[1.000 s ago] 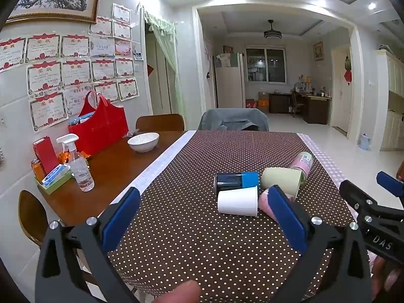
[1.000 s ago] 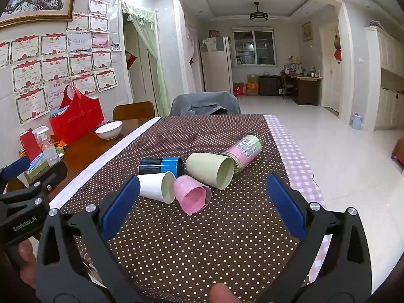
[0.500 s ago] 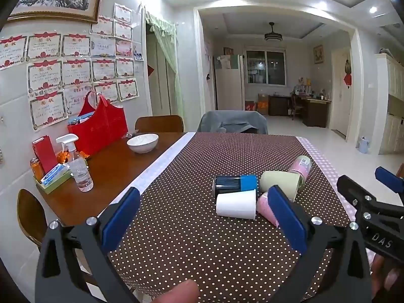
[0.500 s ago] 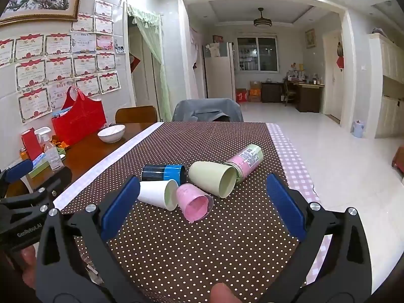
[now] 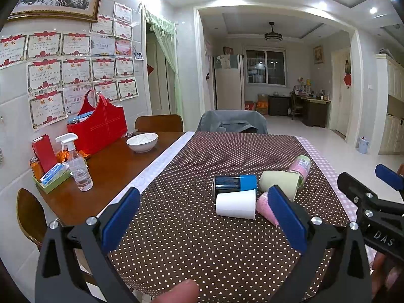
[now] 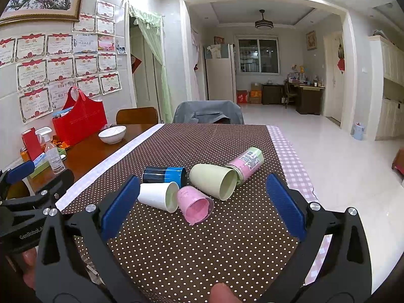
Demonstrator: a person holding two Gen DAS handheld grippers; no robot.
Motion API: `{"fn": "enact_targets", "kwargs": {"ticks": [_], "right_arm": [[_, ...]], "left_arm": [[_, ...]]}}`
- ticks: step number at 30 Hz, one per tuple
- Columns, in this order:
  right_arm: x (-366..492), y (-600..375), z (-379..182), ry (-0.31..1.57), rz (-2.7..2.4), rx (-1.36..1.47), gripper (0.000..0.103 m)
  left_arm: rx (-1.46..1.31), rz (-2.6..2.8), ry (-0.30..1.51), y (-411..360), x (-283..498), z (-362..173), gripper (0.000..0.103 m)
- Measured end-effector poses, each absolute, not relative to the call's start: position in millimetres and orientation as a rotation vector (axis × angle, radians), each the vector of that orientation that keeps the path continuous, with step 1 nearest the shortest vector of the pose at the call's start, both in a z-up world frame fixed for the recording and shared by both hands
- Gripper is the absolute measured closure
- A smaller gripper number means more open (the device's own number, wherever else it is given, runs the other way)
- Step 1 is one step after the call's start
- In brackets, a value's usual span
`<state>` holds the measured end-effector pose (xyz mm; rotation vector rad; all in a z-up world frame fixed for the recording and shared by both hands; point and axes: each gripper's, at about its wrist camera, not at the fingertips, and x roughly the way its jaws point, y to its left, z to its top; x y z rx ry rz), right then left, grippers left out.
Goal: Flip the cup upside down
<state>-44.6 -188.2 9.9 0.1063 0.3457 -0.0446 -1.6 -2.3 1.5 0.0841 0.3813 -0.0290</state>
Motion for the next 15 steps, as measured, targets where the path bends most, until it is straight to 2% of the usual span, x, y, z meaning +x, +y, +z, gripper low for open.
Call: {"fn": "enact_targets", "kwargs": {"ticks": [15], "right_arm": [[-43.2,-186.7,10.6,0.345,-0.043,0.103,0.005]], "left_arm": [[0.081,-0.029,0.383,-1.1,-0.4,2.9,0.004]]}}
